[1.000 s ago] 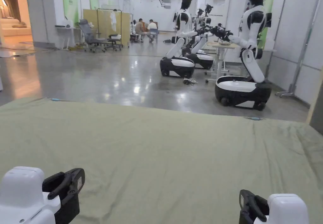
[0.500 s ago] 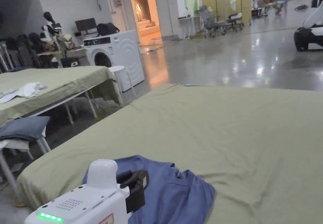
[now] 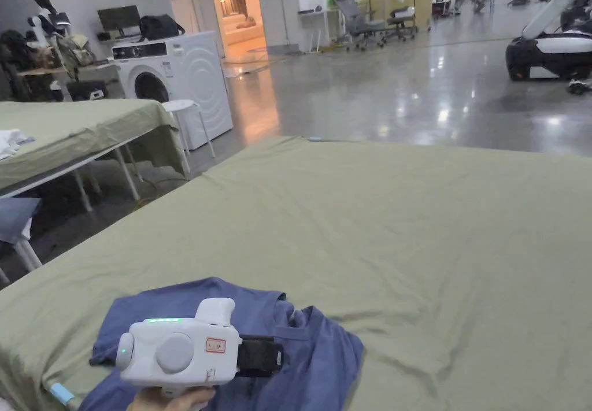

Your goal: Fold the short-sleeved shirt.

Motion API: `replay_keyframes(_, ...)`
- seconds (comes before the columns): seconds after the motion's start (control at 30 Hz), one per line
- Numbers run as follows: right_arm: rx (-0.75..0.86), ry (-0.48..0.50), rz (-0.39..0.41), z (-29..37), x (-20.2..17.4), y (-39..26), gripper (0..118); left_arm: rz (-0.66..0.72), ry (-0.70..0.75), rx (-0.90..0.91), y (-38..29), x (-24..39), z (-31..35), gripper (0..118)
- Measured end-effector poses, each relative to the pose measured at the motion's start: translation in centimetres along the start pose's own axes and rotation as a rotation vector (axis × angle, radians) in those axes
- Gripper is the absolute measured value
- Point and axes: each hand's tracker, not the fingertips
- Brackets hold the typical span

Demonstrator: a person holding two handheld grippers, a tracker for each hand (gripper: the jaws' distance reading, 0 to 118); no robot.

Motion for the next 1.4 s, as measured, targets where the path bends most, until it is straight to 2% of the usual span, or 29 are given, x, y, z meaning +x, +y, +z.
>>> replay_keyframes(0.07,-0.014,-0.013,-0.005,0.0,0.4,-0.3,0,-0.013,0.059,-0.093,-0.3,0.0,-1.6,83)
replay_keyframes(0.13,-0.024,-0.021,-0.002,0.1,0.6,-0.8,0,-0.072,0.083,-0.035,-0.5,1.2,-1.1,80)
replay_keyframes(0.17,-0.027,-0.023,-0.003,0.2,0.8,-1.1,0,-0.081,0.104,-0.056,-0.4,1.6,-1.1,75)
replay_keyframes(0.23,-0.034,-0.020,-0.019,0.3,1.1,-1.6,0,-0.112,0.094,-0.042,-0.5,1.1,-1.3,40)
replay_keyframes(0.27,-0.043,-0.014,-0.030,0.3,1.3,-1.8,0,-0.102,0.110,-0.015,-0.5,1.2,-1.3,13)
replay_keyframes(0.3,-0.048,-0.012,-0.032,0.4,1.5,-2.0,0,-0.087,0.120,-0.005,-0.2,1.1,-1.2,11)
replay_keyframes(0.43,-0.044,-0.015,-0.032,1.5,2.6,-2.0,0,0.059,0.066,0.016,1.5,0.2,-0.3,9)
replay_keyframes(0.5,-0.022,-0.026,-0.042,2.2,3.4,-1.8,0,0.123,0.007,0.173,3.1,1.2,2.9,9)
replay_keyframes(0.53,-0.010,-0.037,-0.050,2.6,3.8,-1.7,0,0.132,0.011,0.192,4.5,2.0,4.0,8)
replay_keyframes(0.63,0.023,-0.065,-0.105,3.7,5.1,-1.2,0,0.027,-0.022,0.292,8.9,5.4,7.0,8)
replay_keyframes(0.73,0.051,-0.088,-0.151,5.1,6.5,-1.3,0,-0.025,-0.148,0.385,12.6,11.2,8.7,8)
replay_keyframes(0.9,0.076,-0.172,-0.169,8.4,8.7,-1.7,0,-0.261,-0.334,0.313,14.2,25.6,6.8,8)
replay_keyframes(1.07,0.101,-0.281,-0.234,12.0,11.5,-2.2,0,-0.367,-0.618,0.175,8.6,39.7,2.7,8)
replay_keyframes(1.17,0.108,-0.349,-0.232,14.0,12.9,-2.4,0,-0.419,-0.774,0.036,2.7,47.3,0.5,8)
replay_keyframes(1.33,0.110,-0.413,-0.253,16.2,14.6,-2.7,0,-0.515,-0.987,-0.189,-9.0,55.3,-1.5,9)
replay_keyframes(1.4,0.104,-0.424,-0.257,16.5,15.1,-3.0,0,-0.560,-1.014,-0.233,-12.9,56.8,-1.7,12)
